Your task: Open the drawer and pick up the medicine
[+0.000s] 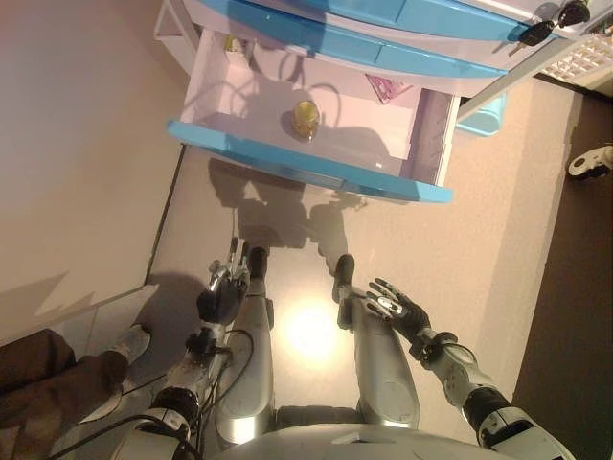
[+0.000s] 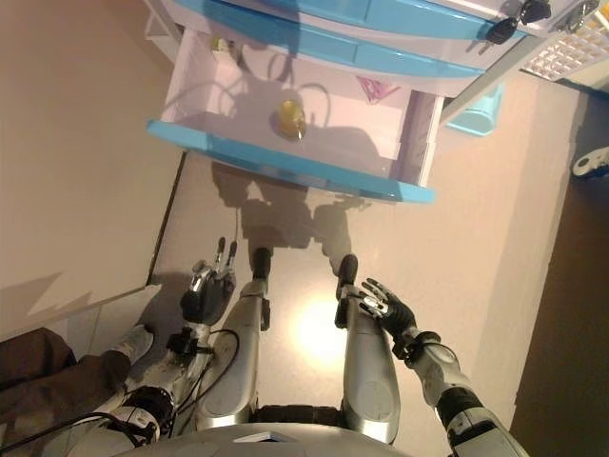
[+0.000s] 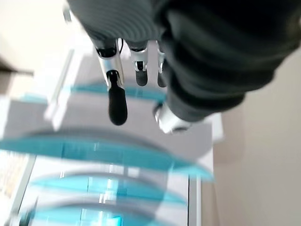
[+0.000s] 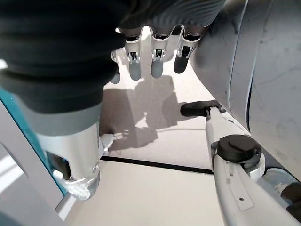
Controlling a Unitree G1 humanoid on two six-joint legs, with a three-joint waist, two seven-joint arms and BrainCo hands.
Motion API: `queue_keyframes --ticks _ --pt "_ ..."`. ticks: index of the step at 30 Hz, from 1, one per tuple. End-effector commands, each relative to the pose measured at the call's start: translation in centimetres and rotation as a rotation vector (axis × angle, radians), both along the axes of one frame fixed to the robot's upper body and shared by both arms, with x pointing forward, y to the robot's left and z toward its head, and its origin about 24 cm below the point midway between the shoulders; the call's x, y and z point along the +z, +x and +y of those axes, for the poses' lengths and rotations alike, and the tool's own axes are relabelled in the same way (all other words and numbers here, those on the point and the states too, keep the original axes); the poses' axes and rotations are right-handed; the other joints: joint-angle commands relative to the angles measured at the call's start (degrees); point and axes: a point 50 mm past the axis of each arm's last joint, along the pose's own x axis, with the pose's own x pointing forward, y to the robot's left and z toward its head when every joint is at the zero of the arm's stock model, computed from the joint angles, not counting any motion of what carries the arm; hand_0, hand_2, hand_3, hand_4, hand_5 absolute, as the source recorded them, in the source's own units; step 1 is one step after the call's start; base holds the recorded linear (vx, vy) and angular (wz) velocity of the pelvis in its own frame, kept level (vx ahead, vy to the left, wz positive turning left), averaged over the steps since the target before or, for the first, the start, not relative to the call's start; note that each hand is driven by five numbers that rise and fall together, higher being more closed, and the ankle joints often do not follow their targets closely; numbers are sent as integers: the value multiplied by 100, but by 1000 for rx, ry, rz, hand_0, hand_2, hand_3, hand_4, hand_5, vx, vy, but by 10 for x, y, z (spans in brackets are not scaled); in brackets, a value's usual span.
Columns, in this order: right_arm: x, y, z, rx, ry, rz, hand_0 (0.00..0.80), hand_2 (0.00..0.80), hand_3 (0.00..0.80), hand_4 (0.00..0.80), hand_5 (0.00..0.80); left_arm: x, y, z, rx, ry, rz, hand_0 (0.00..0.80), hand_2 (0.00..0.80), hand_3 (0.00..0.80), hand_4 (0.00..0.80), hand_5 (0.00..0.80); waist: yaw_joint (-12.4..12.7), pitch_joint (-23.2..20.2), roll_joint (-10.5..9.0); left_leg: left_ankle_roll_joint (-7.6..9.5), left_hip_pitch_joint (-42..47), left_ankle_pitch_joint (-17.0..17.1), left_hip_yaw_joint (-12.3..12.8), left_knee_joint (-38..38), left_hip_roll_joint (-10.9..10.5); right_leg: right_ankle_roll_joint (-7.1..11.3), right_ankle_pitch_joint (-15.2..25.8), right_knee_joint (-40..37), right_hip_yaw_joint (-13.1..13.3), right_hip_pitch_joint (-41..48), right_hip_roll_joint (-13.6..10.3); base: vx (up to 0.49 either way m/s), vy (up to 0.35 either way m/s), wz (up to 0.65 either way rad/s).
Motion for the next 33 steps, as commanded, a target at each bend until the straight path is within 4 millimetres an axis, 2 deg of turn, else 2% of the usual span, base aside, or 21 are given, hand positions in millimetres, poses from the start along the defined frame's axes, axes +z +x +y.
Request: queue_keyframes --ticks 1,5,8,12,15,16,20,25,30,31,33 --pt "-11 -28 -15 -145 -58 31 0 0 0 0 0 -26 -31 -1 5 62 193 0 0 0 0 0 20 -239 58 297 -89 -372 64 385 -445 139 20 -171 -364 379 115 -12 13 15" --pt "-3 -23 -34 -311 -142 -20 0 0 0 0 0 -37 -40 12 31 190 331 0 0 0 0 0 30 -239 85 294 131 -345 60 212 -429 186 32 -252 -362 558 96 -3 6 4" --pt "16 -16 -52 -469 -222 -111 0 0 0 0 0 -42 -48 27 58 297 440 0 0 0 0 0 26 -239 22 292 332 -355 54 121 -389 233 62 -335 -368 764 88 26 -44 1" --pt "53 -9 -67 -601 -321 -265 0 0 0 0 0 -48 -67 44 81 414 564 0 0 0 0 0 -31 -254 -102 300 599 -371 77 24 -315 285 137 -484 -365 1044 83 54 -44 6" --pt "93 -13 -84 -673 -441 -443 0 0 0 0 0 -56 -97 56 105 471 654 0 0 0 0 0 -96 -392 -183 325 827 -432 164 -101 -244 352 165 -657 -320 1247 81 78 -9 4" --pt "101 -14 -86 -682 -468 -479 0 0 0 0 0 -57 -102 56 106 476 663 0 0 0 0 0 -117 -438 -192 332 834 -419 165 -135 -249 362 179 -694 -318 1253 73 56 25 0" --pt "155 -15 -92 -658 -674 -743 0 0 0 0 0 -63 -124 59 115 517 711 0 0 0 0 0 -172 -596 -198 363 959 -481 252 -205 -236 414 166 -783 -284 1343 30 42 48 -1" --pt "219 -13 -82 -530 -904 -1064 0 0 0 0 0 -64 -130 65 119 595 742 0 0 0 0 0 -156 -710 -215 364 1018 -541 318 -220 -217 476 159 -876 -259 1450 -24 16 39 -4" --pt "264 -5 -63 -367 -1032 -1280 0 0 0 0 0 -63 -125 69 124 642 743 0 0 0 0 0 -70 -743 -243 349 1045 -567 321 -279 -197 523 180 -965 -282 1511 -59 -4 7 -1" --pt "266 -5 -62 -362 -1030 -1286 0 0 0 0 0 -63 -125 69 125 644 743 0 0 0 0 0 -72 -738 -244 348 1044 -568 319 -279 -196 524 181 -967 -285 1513 -60 0 0 0" --pt "282 2 -49 -280 -1058 -1354 0 0 0 0 0 -61 -120 71 125 676 742 0 0 0 0 0 5 -735 -257 336 1031 -575 294 -278 -197 535 193 -1010 -304 1549 -72 0 0 0"
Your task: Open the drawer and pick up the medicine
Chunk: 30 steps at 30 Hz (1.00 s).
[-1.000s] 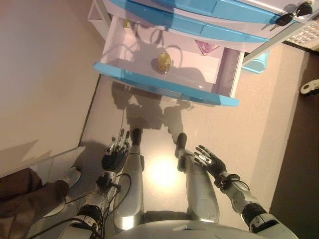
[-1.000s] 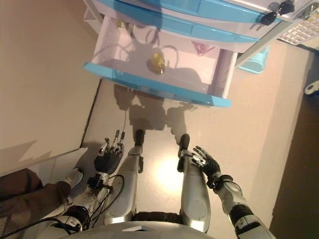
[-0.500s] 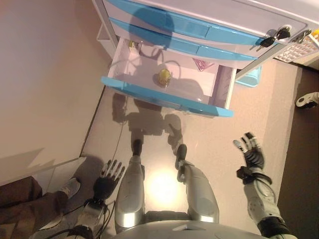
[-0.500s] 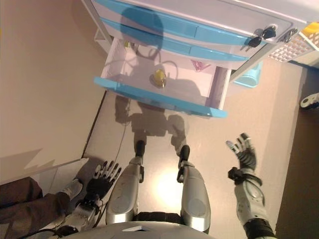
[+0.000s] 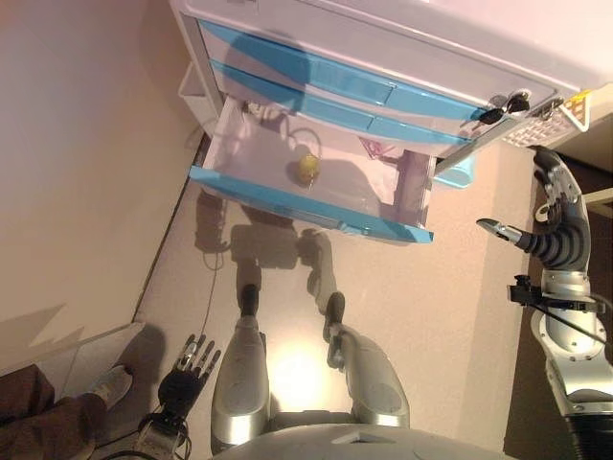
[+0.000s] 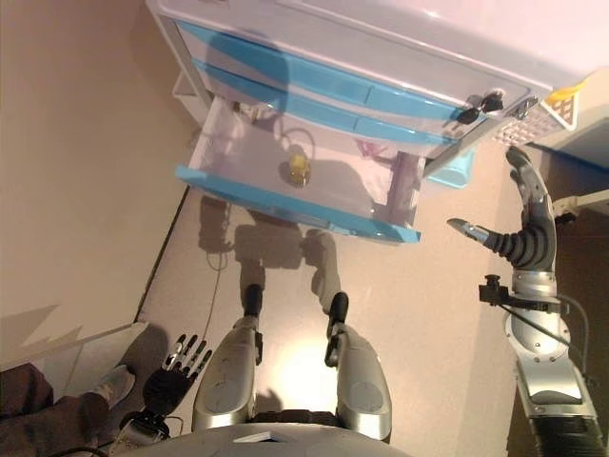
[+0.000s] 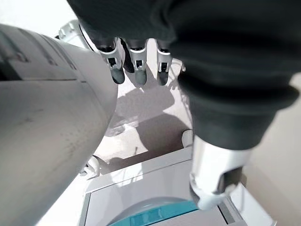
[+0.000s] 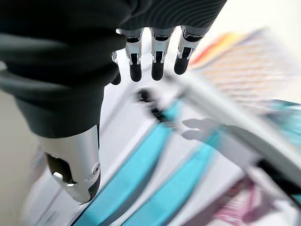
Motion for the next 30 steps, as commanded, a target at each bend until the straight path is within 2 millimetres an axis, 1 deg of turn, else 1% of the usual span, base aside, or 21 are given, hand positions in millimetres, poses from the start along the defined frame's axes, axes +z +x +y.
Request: queue_keyframes --ticks 1,7,14,20,30 --pt "36 4 17 94 -157 -84 0 0 0 0 0 -4 -15 9 -8 86 75 0 0 0 0 0 60 -343 118 230 -130 -480 175 165 -193 381 32 71 -151 42 -90 -1 -12 7" --pt "56 20 44 170 -349 -104 0 0 0 0 0 -2 -6 10 -46 126 77 0 0 0 0 0 274 -299 124 219 -196 -473 81 165 -237 366 37 22 -254 95 -123 -3 -7 5" --pt "63 36 66 158 -559 -99 0 0 0 0 0 2 2 13 -79 148 69 0 0 0 0 0 484 -226 160 224 -290 -479 -24 244 -309 334 18 43 -351 108 -161 8 0 14" --pt "62 52 77 129 -699 -66 0 0 0 0 0 5 7 14 -123 177 71 0 0 0 0 0 649 -163 193 237 -370 -480 -94 309 -356 309 9 56 -423 112 -170 13 -9 11" --pt "53 75 81 79 -783 -4 0 0 0 0 0 8 16 17 -164 207 77 0 0 0 0 0 801 -75 281 255 -535 -484 -179 442 -442 286 -2 128 -486 24 -222 4 0 7"
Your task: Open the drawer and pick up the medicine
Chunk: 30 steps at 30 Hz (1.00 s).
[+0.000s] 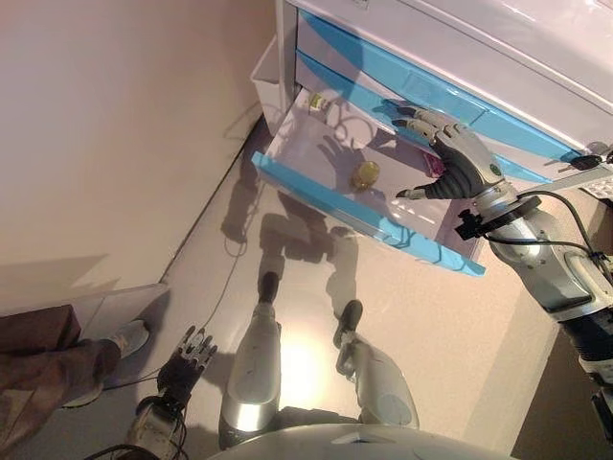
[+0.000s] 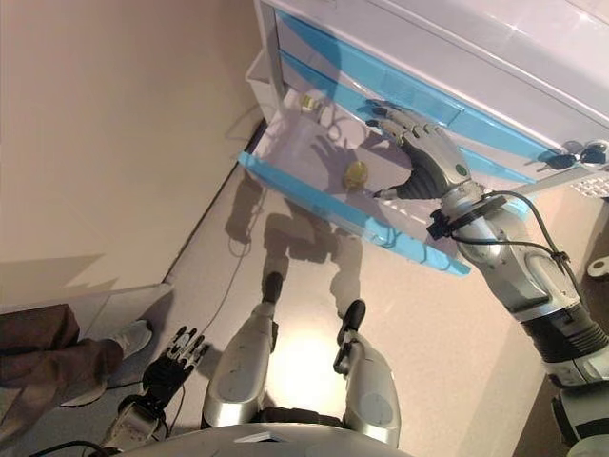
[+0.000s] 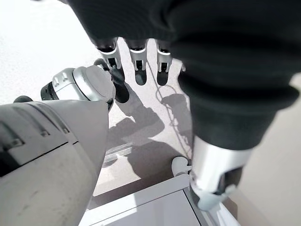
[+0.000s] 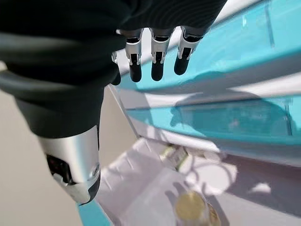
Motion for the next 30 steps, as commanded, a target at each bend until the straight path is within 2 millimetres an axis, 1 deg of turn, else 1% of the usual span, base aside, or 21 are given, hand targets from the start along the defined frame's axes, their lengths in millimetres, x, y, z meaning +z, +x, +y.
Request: queue_keyframes --ticks 1,10,17,30 --pt "16 -1 9 35 -53 -79 0 0 0 0 0 3 -8 12 -58 64 34 0 0 0 0 0 19 -172 -94 195 -252 -554 147 440 -279 219 40 250 40 -65 -74 -3 -1 10" --pt "2 12 3 -34 -114 -37 0 0 0 0 0 6 -3 12 -72 75 26 0 0 0 0 0 82 -122 -68 206 -334 -548 124 479 -308 226 69 282 15 -155 -87 -1 -4 2" --pt "-14 24 -5 -101 -145 1 0 0 0 0 0 7 2 9 -83 72 20 0 0 0 0 0 122 -77 -16 215 -396 -535 96 516 -327 214 71 341 -9 -240 -115 -4 2 1" --pt "-34 39 -17 -169 -131 84 0 0 0 0 0 8 2 8 -90 66 25 0 0 0 0 0 205 -30 72 230 -447 -526 42 559 -380 197 74 403 -62 -312 -167 0 5 4"
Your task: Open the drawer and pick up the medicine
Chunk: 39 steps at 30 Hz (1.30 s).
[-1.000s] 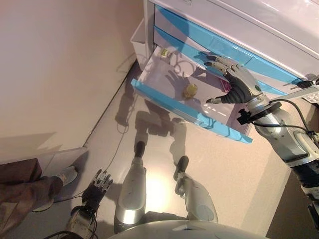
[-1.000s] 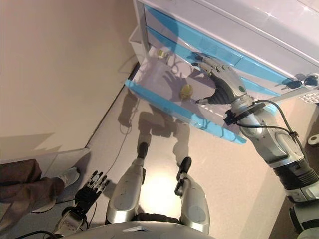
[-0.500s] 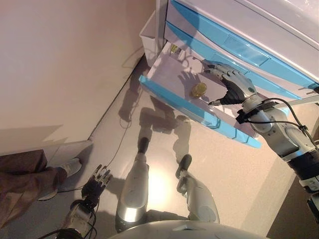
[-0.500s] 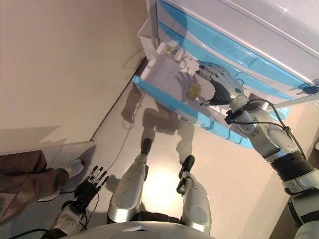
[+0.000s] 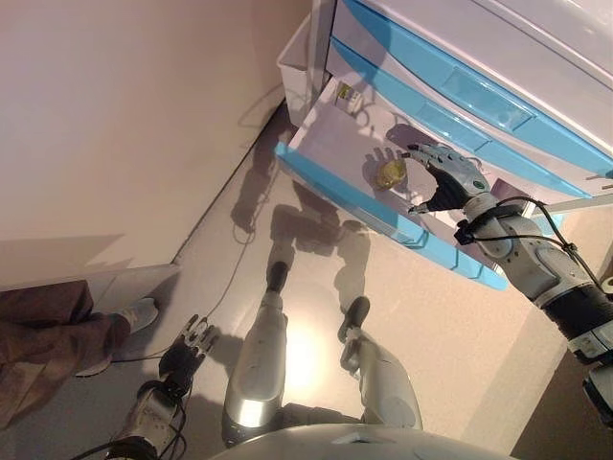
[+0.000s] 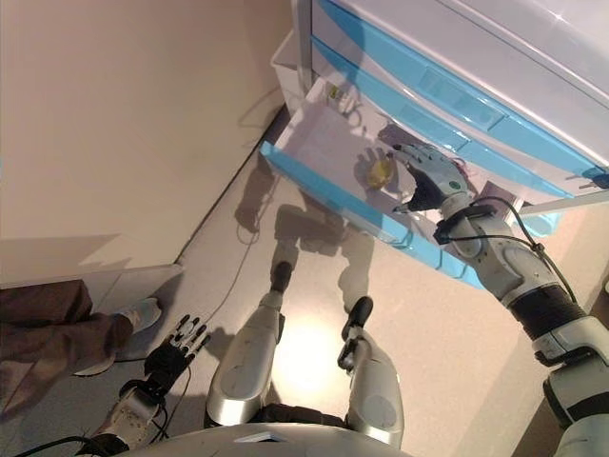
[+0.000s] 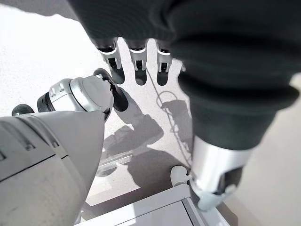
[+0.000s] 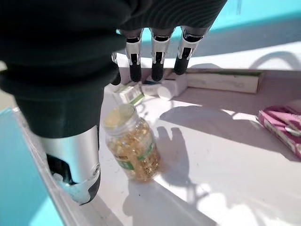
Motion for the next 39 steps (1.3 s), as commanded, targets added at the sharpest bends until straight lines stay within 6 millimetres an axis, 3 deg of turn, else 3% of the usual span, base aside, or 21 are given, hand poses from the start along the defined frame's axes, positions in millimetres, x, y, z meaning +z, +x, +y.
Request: queue_keyframes --ticks 1,26,39 --pt "17 5 12 62 -24 -87 0 0 0 0 0 0 -11 4 -51 36 29 0 0 0 0 0 40 -111 37 183 -296 -586 202 568 -255 134 119 376 102 -250 -66 13 8 4" --pt "23 21 18 53 -34 -90 0 0 0 0 0 -1 -14 1 -54 17 29 0 0 0 0 0 235 -45 169 209 -352 -561 82 628 -336 132 123 453 3 -311 -150 5 5 2" --pt "16 31 7 -46 -24 -38 0 0 0 0 0 -1 -17 5 -60 29 36 0 0 0 0 0 336 -44 163 212 -443 -614 48 726 -325 129 124 488 -21 -367 -147 11 -5 2"
